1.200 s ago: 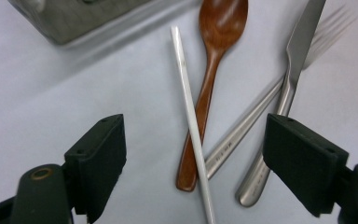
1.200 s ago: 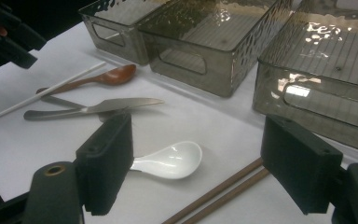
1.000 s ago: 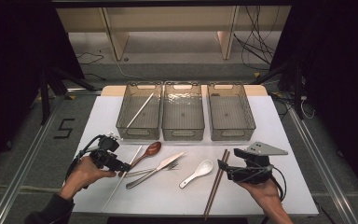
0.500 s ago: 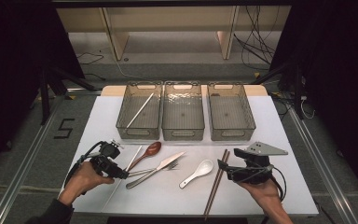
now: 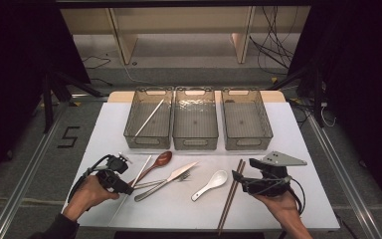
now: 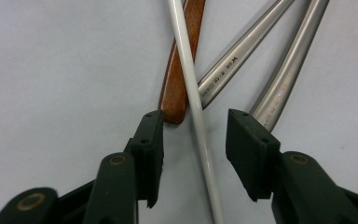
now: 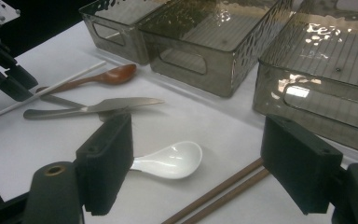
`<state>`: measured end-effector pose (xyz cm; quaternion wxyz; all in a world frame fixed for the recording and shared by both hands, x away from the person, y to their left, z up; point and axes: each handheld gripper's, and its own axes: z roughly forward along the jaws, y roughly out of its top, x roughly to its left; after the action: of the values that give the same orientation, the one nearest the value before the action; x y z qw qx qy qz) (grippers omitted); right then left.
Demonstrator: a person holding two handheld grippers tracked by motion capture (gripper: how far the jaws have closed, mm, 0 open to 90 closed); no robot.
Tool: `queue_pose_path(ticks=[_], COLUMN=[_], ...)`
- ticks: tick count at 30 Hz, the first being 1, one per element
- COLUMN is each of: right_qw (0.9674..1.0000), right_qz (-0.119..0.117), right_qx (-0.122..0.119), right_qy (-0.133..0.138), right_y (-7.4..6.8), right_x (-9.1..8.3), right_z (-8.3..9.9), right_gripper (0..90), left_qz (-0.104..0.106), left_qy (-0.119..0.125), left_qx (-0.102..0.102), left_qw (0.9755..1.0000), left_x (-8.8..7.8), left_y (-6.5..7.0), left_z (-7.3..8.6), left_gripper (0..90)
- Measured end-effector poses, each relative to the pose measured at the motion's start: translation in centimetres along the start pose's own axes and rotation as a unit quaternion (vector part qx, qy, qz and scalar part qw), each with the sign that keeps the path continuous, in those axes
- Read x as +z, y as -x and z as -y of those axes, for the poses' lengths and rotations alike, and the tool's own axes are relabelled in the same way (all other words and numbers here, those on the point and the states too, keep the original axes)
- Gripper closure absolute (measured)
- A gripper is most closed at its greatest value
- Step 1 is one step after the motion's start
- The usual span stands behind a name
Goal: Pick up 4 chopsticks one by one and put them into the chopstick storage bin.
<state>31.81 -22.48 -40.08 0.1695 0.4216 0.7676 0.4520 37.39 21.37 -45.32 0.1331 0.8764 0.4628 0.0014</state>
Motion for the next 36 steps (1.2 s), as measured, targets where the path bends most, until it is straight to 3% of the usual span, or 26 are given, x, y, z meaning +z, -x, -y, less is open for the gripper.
queue_pose_path(ticks=[21, 31, 36], right_qw=[1.0000, 1.0000, 1.0000], right_qz=[0.000, 0.001, 0.001], right_qx=[-0.001, -0.001, 0.000], right_qy=[-0.001, -0.002, -0.002], right_y=[-0.04, -0.06, -0.05], right_x=[0.03, 0.06, 0.06], right_z=[0.00, 0.00, -0.01], right_gripper=[26.3, 26.3, 26.3], left_qz=[0.010, 0.002, 0.008], left_qy=[-0.033, -0.035, -0.029], left_qx=[0.011, 0.018, 0.011], left_qw=[0.9993, 0.9992, 0.9995], left_x=[0.80, 0.88, 0.86], left_y=[0.28, 0.27, 0.05], left_z=[0.17, 0.21, 0.29], left_gripper=[72.6, 79.8, 82.3])
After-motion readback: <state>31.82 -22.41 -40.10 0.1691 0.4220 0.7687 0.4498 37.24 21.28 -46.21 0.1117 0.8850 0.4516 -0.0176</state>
